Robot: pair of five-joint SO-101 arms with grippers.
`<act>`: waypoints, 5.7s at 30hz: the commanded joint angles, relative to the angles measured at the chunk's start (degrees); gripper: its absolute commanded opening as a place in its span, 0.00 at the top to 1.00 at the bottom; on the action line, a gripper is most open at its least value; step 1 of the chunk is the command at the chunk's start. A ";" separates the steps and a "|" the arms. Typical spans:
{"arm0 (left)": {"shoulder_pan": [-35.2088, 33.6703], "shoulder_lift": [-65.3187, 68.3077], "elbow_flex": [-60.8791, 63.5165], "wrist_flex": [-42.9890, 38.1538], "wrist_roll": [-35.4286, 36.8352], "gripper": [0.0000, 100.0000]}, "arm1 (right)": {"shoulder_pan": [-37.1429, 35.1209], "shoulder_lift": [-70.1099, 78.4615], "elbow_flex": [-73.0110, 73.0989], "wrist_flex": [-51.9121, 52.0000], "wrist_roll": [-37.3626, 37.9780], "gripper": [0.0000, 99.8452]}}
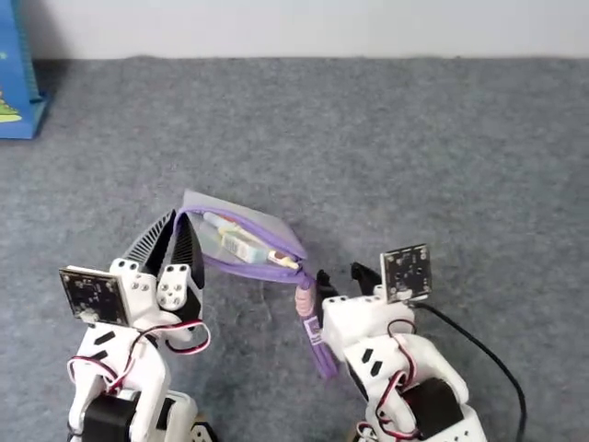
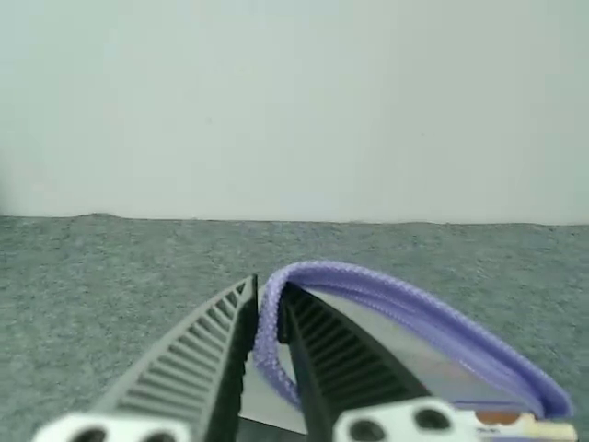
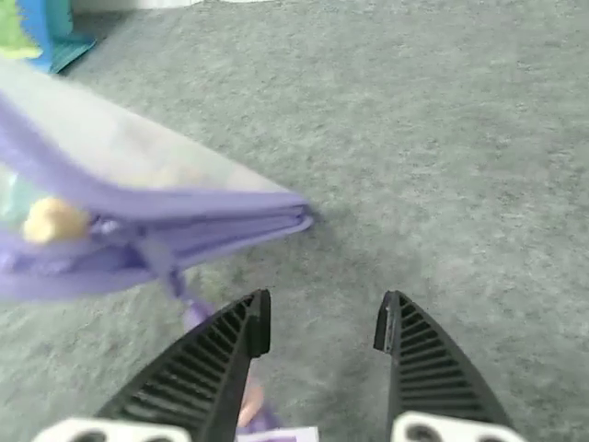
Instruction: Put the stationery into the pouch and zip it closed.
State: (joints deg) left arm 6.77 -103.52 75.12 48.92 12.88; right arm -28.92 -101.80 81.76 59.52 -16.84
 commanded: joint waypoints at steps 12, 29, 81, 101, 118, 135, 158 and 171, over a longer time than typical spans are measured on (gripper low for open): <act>-0.26 -0.97 1.63 -5.36 0.35 0.99 | -7.69 -0.31 -6.33 5.14 -1.23 0.80; -0.44 -0.97 1.63 -5.27 0.26 0.99 | -13.05 -0.40 -10.73 8.48 -6.59 0.80; 9.49 -0.88 3.82 -17.32 -3.16 0.89 | -6.20 -0.40 5.10 -4.35 -2.99 0.99; 31.30 -0.88 15.43 -17.32 -21.63 0.86 | -6.46 -0.40 5.45 -3.30 -2.90 0.99; 33.85 -0.88 15.78 -9.58 -26.29 0.86 | -6.11 -0.40 5.36 -3.65 -3.08 0.99; 25.41 -0.97 13.32 -9.58 -25.93 0.86 | 2.42 -0.40 4.84 -6.20 -2.81 0.99; 21.89 -0.97 17.80 -9.76 -31.12 0.86 | 7.08 -0.40 -13.98 -6.20 39.91 0.99; 24.97 -0.97 19.47 -9.76 -31.12 0.86 | 27.47 -0.31 -15.91 -15.43 53.98 0.99</act>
State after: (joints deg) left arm 31.03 -103.69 95.08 39.34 -17.71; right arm -5.27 -101.63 69.89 46.95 34.07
